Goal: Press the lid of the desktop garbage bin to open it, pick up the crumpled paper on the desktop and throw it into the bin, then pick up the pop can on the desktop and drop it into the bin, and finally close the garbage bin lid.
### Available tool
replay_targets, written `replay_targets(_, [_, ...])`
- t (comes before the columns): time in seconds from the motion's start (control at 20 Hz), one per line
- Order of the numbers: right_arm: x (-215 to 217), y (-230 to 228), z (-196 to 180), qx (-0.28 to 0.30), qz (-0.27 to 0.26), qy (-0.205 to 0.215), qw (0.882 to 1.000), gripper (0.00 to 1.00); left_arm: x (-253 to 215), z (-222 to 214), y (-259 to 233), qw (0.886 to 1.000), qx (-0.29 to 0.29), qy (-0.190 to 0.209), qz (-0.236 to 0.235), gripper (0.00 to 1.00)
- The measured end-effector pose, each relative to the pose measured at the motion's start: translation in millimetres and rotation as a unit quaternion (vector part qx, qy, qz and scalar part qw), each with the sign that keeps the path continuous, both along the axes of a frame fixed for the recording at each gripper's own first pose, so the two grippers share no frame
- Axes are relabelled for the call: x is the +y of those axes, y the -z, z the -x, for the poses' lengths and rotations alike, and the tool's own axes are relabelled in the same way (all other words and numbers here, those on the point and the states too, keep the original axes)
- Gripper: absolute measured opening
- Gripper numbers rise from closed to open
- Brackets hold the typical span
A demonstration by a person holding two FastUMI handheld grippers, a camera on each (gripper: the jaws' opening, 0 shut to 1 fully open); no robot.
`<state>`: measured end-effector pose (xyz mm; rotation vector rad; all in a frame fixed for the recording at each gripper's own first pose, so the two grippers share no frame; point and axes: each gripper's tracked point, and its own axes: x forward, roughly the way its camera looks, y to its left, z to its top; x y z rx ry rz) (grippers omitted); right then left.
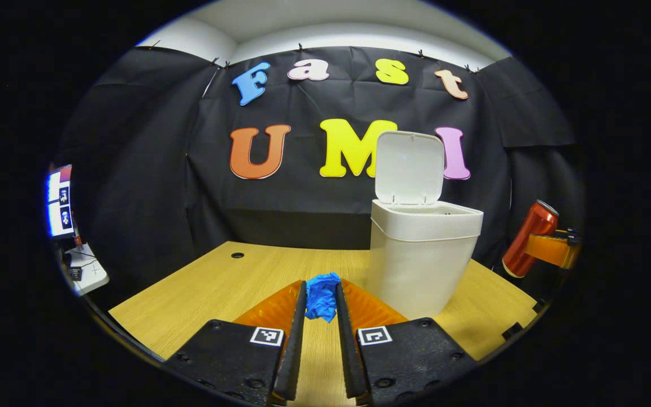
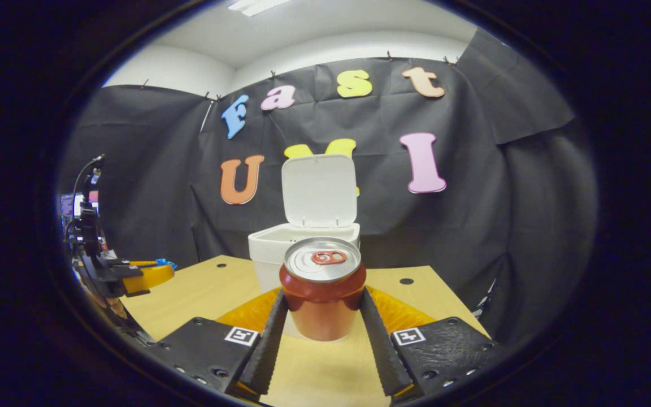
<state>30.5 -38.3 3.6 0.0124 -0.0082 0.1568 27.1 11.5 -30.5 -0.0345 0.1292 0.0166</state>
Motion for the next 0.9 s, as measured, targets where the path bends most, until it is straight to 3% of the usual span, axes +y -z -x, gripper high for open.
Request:
replay_targets(0.2, [-7, -12, 2, -0.022, 0.011, 0.013, 1.0, 0.72, -15, -10, -15, 1.0, -0.002, 0.006, 0.001, 0.34])
replay_targets(0.45, [-14, -11, 5, -0.028, 0.0, -0.001, 1.0, 0.71, -33, -26, -28, 1.0, 0.006, 0.012, 0.006, 0.34])
replay_targets(0.75, [-39, -24, 2, -0.04, -0.013, 0.016, 0.999, 0.71, -47, -58, -73, 0.999, -0.03, 0.007, 0.012, 0.34])
replay_targets(0.9, [-40, -11, 1, -0.025, -0.015, 0.002, 1.0, 0.72, -45, -80, -109, 0.997, -0.075, -0.023, 0.029, 0.33])
